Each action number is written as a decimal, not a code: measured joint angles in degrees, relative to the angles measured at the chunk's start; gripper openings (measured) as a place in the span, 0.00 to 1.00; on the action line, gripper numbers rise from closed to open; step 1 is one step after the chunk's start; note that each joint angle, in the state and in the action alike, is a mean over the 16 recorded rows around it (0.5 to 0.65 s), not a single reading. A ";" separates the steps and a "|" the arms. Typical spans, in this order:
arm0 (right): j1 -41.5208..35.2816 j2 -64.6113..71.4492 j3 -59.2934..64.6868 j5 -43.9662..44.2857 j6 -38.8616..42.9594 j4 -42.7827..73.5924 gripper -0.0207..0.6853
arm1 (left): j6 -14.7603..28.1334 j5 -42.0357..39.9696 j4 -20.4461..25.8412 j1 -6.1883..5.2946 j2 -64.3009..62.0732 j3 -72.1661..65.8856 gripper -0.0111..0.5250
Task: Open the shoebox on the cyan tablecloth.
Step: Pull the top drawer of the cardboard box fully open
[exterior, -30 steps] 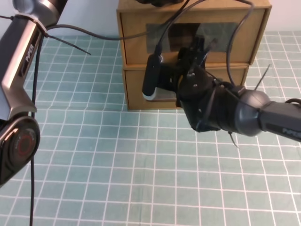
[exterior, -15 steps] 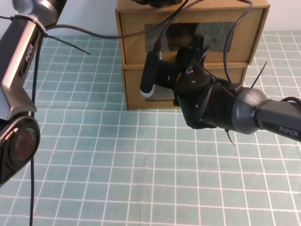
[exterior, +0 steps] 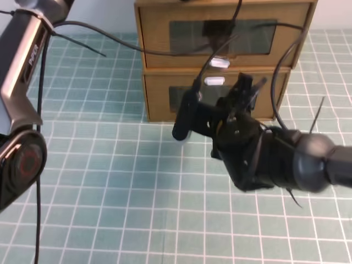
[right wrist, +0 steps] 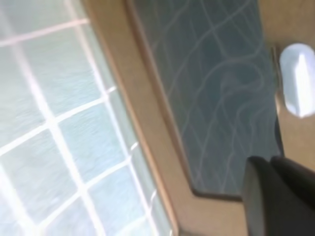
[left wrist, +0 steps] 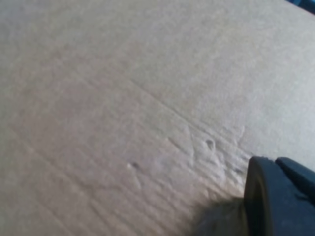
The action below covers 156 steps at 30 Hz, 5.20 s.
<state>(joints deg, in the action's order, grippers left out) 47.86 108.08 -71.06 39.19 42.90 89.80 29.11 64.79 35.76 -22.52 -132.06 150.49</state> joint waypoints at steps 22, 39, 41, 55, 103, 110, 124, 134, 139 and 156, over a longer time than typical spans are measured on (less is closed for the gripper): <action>-3.64 1.37 -6.60 -2.20 1.74 4.08 0.46 | 0.41 -0.02 -0.25 -0.06 -0.01 0.02 0.01; -5.99 10.00 -19.26 -2.32 -5.74 -4.74 0.40 | 1.70 -0.30 -2.73 0.34 -0.14 0.10 0.01; -6.25 9.66 -18.76 -3.33 -5.86 -4.12 0.38 | 1.70 -0.23 -3.00 0.40 -0.14 0.14 0.01; -2.98 0.16 -3.17 -3.78 -0.53 7.03 0.15 | -0.13 0.72 -2.33 0.21 -0.28 0.39 0.01; 4.99 -8.56 8.25 3.28 5.82 4.73 0.31 | -1.85 0.83 -1.29 0.03 -0.58 0.39 0.01; 3.77 -6.97 6.28 1.87 4.04 5.11 0.21 | -1.80 0.68 -1.19 0.03 -0.61 0.39 0.01; 4.08 -6.77 5.38 1.93 -0.22 1.78 0.05 | -1.78 0.34 -1.11 0.03 -0.61 0.39 0.01; 8.51 -12.35 10.36 2.30 -3.32 -4.89 0.04 | -1.66 0.34 -1.09 0.03 -0.61 0.39 0.01; 11.17 -15.60 13.78 2.57 -3.47 -8.22 0.04 | -1.60 0.34 -1.13 0.03 -0.61 0.39 0.01; 14.02 -22.73 13.30 1.67 1.32 -20.02 0.22 | -5.34 3.07 -3.68 0.05 -0.19 4.41 0.01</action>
<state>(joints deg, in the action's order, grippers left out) 61.88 85.35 -57.76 40.86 44.21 69.78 23.77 67.86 32.08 -22.47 -132.25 154.91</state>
